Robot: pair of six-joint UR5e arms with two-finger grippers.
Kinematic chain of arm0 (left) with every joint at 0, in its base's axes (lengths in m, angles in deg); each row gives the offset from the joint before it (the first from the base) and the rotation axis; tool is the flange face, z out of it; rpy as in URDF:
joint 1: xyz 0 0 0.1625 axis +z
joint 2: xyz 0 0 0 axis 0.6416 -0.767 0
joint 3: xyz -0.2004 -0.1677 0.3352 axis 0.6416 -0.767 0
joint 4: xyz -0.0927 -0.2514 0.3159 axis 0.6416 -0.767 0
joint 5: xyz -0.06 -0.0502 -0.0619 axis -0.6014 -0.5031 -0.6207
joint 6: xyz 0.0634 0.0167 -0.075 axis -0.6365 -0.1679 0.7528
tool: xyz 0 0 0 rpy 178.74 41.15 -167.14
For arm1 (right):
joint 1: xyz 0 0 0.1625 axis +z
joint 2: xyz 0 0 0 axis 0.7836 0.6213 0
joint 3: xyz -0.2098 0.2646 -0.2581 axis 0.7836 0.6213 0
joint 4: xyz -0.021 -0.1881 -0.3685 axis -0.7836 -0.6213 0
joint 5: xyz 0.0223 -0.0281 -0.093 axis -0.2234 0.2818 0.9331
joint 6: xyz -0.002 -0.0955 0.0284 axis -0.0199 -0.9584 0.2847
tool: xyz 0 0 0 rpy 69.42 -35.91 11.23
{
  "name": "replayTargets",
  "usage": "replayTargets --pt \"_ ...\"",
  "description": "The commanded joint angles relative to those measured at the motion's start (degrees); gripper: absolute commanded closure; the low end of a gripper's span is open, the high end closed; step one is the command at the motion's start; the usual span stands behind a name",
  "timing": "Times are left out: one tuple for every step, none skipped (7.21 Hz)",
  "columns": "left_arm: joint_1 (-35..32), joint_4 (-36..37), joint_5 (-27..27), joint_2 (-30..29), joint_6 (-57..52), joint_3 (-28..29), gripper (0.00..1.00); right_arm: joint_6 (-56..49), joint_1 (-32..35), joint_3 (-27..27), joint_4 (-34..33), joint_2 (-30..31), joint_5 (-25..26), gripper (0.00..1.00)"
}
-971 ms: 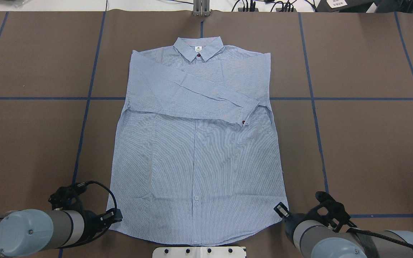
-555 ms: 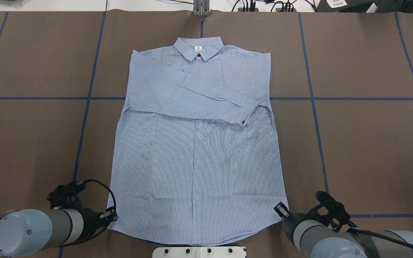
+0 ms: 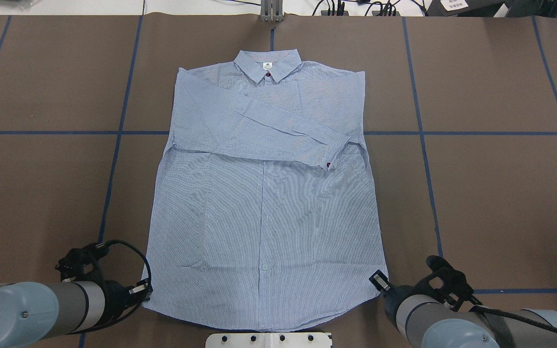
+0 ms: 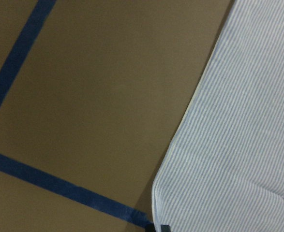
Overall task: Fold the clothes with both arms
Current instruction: 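Lift the hem with both grippers and fold it toward the collar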
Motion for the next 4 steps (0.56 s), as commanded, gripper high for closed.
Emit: replayTargets --pt "-1.42 -0.01 -2.72 0.71 4.2 -6.85 1.0 0.03 4.63 -4.35 -0.03 0.05 1.02 1.0" --pt "-5.61 -0.01 -2.83 -2.08 5.71 -6.87 1.0 0.03 6.57 -4.46 -0.11 -0.3 2.6 1.0" --pt "-10.26 0.16 -2.92 -4.55 5.81 -6.17 1.0 0.03 7.9 -4.29 -0.11 -2.21 4.18 1.0" --pt "-14.14 0.16 -3.09 -5.79 6.08 -5.99 1.0 0.03 8.7 -3.59 -0.46 -3.54 7.33 1.0"
